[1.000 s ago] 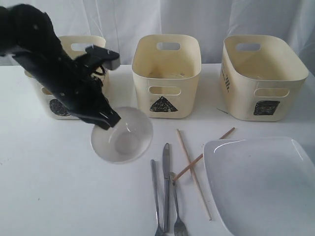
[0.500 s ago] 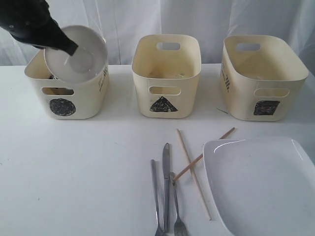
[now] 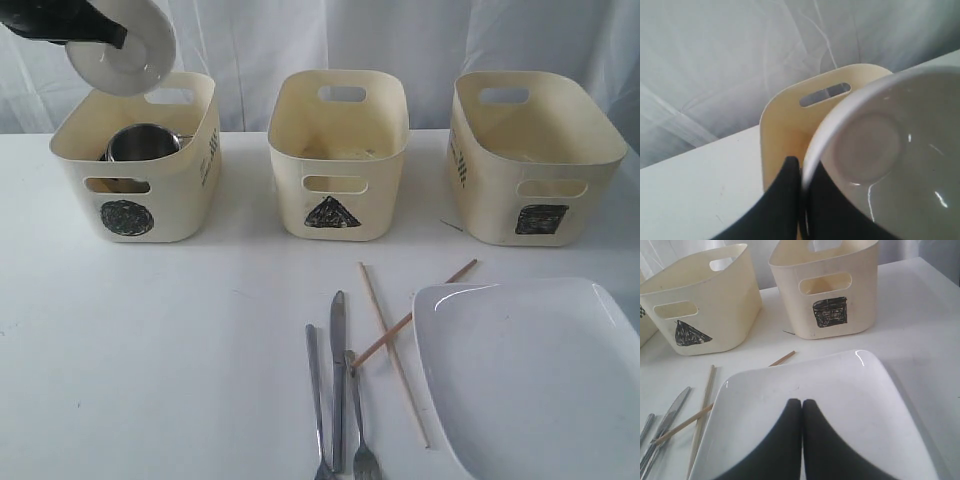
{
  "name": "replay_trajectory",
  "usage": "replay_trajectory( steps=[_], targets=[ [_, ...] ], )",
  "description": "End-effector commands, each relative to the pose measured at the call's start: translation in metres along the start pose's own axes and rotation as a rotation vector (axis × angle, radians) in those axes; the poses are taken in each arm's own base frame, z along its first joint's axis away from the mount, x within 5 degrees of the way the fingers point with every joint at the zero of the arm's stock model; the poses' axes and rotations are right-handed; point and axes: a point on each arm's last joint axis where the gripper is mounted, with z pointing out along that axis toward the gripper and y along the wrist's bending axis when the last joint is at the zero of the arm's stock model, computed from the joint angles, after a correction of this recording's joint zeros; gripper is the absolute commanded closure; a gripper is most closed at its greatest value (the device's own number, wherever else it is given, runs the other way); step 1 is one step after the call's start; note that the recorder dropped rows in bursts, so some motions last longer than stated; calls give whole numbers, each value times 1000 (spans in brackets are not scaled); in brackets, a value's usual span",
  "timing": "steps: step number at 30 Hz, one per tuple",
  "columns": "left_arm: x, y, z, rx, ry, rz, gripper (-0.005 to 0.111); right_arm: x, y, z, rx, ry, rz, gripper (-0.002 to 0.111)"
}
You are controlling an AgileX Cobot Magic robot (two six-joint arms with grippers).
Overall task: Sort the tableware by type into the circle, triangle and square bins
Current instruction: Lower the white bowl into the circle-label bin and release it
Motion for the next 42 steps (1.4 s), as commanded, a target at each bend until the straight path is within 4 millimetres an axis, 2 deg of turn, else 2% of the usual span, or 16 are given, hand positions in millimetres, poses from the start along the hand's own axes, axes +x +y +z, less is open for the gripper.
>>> replay_trajectory(
  steps=[1, 6, 9, 13, 18, 24, 28, 30, 35, 37, 42],
  targets=[
    [-4, 14, 30, -33, -32, -48, 107, 1, 0, 0, 0, -2, 3, 108],
    [-2, 27, 59, -59, -32, -102, 107, 1, 0, 0, 0, -2, 3, 108],
    [6, 24, 79, -54, -25, -88, 107, 1, 0, 0, 0, -2, 3, 108],
    [25, 17, 108, -39, 25, -89, 107, 1, 0, 0, 0, -2, 3, 108],
    [35, 13, 121, -32, 44, -87, 107, 1, 0, 0, 0, -2, 3, 108],
    [40, 12, 125, -27, 65, -90, 107, 1, 0, 0, 0, -2, 3, 108],
    [36, 13, 119, -26, 63, -98, 105, 1, 0, 0, 0, -2, 3, 108],
    [32, 14, 115, -24, 50, -110, 97, 1, 0, 0, 0, -2, 3, 108],
    [26, 13, 107, -5, 45, -155, 63, 1, 0, 0, 0, -2, 3, 108],
    [28, 11, 106, 16, 76, -192, 54, 1, 0, 0, 0, -2, 3, 108],
    [24, 5, 93, 63, 132, -237, 52, 1, 0, 0, 0, -2, 3, 108]
  ],
)
